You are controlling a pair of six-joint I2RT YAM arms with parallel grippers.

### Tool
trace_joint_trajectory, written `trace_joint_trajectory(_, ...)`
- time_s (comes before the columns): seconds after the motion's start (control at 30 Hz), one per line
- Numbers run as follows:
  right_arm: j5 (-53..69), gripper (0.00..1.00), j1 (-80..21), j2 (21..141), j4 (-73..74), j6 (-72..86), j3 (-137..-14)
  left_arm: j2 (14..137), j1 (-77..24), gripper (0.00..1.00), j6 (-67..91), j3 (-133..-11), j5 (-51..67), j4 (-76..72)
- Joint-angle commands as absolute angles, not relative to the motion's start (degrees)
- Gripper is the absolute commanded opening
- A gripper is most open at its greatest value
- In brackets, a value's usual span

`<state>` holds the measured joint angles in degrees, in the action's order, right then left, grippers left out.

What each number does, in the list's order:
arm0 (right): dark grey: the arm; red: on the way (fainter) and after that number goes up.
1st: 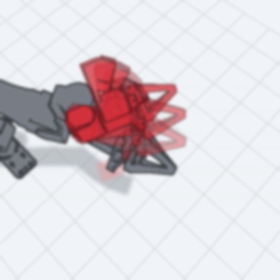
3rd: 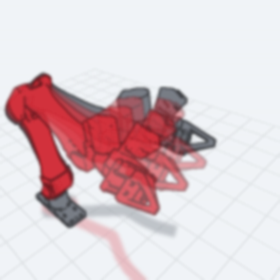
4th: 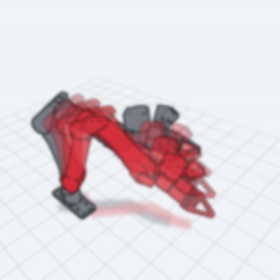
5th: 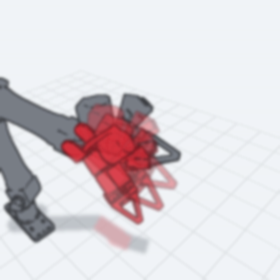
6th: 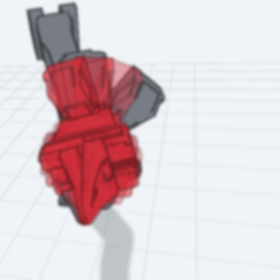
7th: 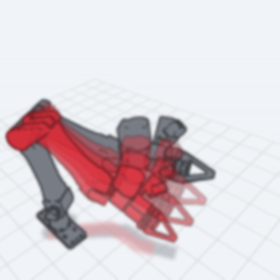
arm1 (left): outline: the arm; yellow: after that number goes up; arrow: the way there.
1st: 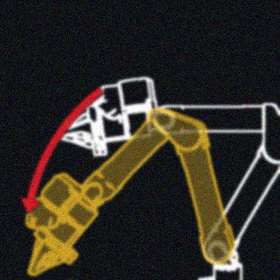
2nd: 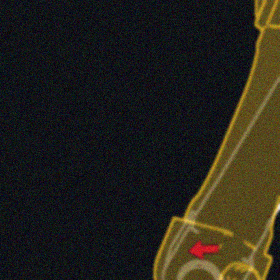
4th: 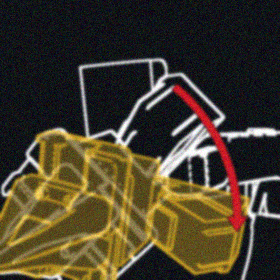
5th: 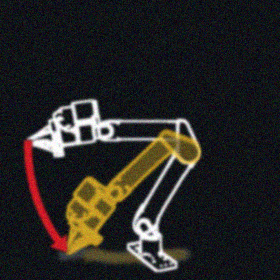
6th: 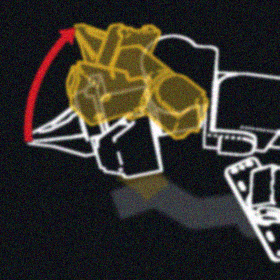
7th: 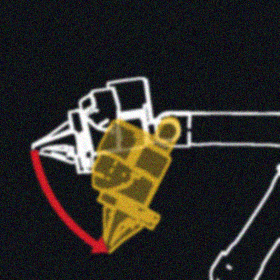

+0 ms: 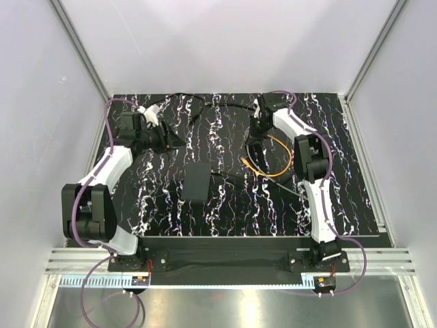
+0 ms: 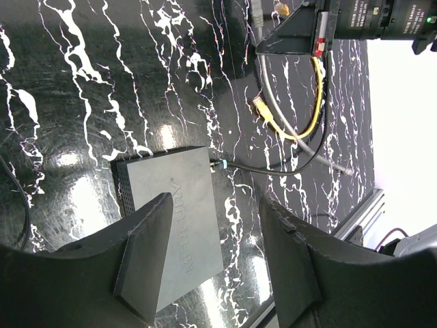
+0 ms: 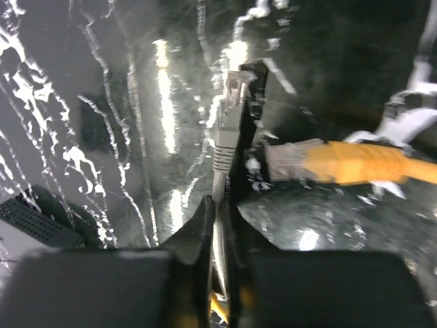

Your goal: Insert the plug into the switch port

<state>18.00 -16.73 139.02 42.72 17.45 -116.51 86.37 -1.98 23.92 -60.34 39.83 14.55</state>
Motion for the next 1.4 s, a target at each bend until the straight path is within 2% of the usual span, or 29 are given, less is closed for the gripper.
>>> trace_joint_trajectory(0.0,22.4,0.0,-17.5,140.3,44.2,16.1,-118.7,83.5,-1.4,0.59,22.8,-60.9,39.5,13.8)
trace_joint_trajectory(0.27,43.0,0.0,-17.0,128.4,38.3,12.6,-114.1,81.9,-1.3,0.59,24.4,-59.9,41.4,11.6)
trace_joint_trajectory(0.37,51.6,0.0,-15.3,123.1,29.9,19.4,-111.7,81.7,-1.3,0.59,25.0,-60.0,41.8,11.8)
trace_joint_trajectory(0.47,61.3,0.0,-12.8,118.6,14.7,32.4,-107.9,81.1,-1.2,0.59,24.9,-60.1,42.1,12.2)
trace_joint_trajectory(0.57,65.7,0.0,-11.1,115.1,0.0,45.8,-105.8,80.4,-1.2,0.59,24.7,-60.1,42.2,12.6)
trace_joint_trajectory(0.77,66.9,0.0,-6.4,111.2,-49.0,84.2,-100.8,79.5,-1.2,0.59,25.0,-59.4,43.2,12.3)
trace_joint_trajectory(0.93,62.4,0.0,-3.5,110.2,-61.6,97.2,-102.8,79.3,-1.3,0.59,25.3,-58.8,43.9,11.5)
trace_joint_trajectory(1.07,66.2,0.0,-3.4,109.6,-57.4,91.8,-106.0,79.2,-1.2,0.59,25.8,-59.1,45.6,10.6)
trace_joint_trajectory(1.2,73.7,0.0,-3.3,105.3,-49.8,82.4,-103.6,78.0,-1.2,0.59,24.7,-59.5,49.3,9.3)
trace_joint_trajectory(1.23,75.3,0.0,-3.3,103.9,-46.4,74.3,-101.4,77.7,-1.2,0.59,23.7,-59.8,50.0,9.1)
trace_joint_trajectory(1.3,78.0,0.0,-3.3,98.6,-27.2,61.6,-99.2,77.5,-1.2,0.58,23.1,-60.3,52.9,8.7)
trace_joint_trajectory(1.33,78.0,0.0,-3.3,97.0,-16.3,41.4,-99.9,77.3,-1.4,0.58,22.1,-60.6,53.7,8.4)
trace_joint_trajectory(1.37,74.8,0.0,-3.3,95.3,-3.6,28.9,-101.7,77.3,-1.3,0.58,21.5,-61.3,54.4,8.5)
